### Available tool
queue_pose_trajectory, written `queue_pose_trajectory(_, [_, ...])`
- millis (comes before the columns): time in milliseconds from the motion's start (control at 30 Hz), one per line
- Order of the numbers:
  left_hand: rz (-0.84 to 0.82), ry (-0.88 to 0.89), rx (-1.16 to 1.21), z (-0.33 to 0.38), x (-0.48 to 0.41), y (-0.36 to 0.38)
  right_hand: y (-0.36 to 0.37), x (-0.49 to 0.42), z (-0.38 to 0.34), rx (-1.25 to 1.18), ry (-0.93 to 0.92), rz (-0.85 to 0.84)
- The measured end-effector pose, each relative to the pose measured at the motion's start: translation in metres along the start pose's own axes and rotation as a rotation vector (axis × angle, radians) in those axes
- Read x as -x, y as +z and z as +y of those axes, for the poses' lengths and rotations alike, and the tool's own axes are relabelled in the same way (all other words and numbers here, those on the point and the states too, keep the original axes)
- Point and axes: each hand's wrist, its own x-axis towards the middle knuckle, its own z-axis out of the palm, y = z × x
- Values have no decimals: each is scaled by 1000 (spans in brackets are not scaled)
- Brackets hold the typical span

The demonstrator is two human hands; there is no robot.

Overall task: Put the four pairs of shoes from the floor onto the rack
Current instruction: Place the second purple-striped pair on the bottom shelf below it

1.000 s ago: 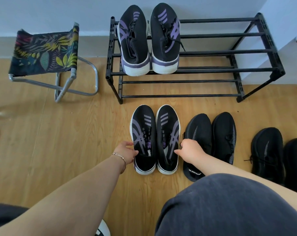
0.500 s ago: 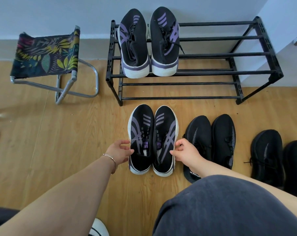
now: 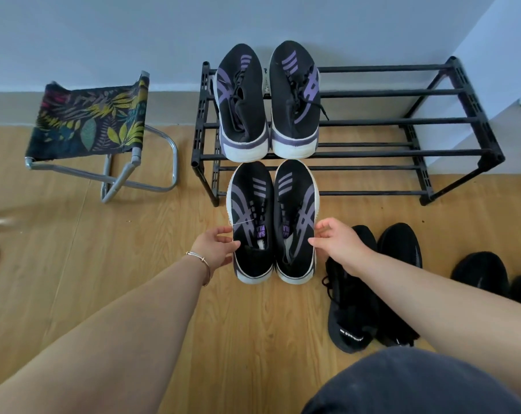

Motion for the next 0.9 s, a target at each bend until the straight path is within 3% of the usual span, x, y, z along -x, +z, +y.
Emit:
queue_pose_trajectory(267, [82, 23, -89, 14, -45, 5, 6, -36, -10, 36, 2, 39])
queue_pose_trajectory(500, [-12, 9, -192, -6, -45, 6, 7, -26, 17, -36, 67, -130])
queue_pose_trajectory(600, [53, -14, -192, -22, -43, 9, 11, -20, 26, -31, 50, -160])
queue_pose_trajectory(733, [145, -62, -97, -45, -43, 10, 24, -17, 36, -1, 34, -81])
queue_pose_trajectory(900, [145, -79, -60, -53, -39, 15, 37, -20, 41, -6, 117, -7])
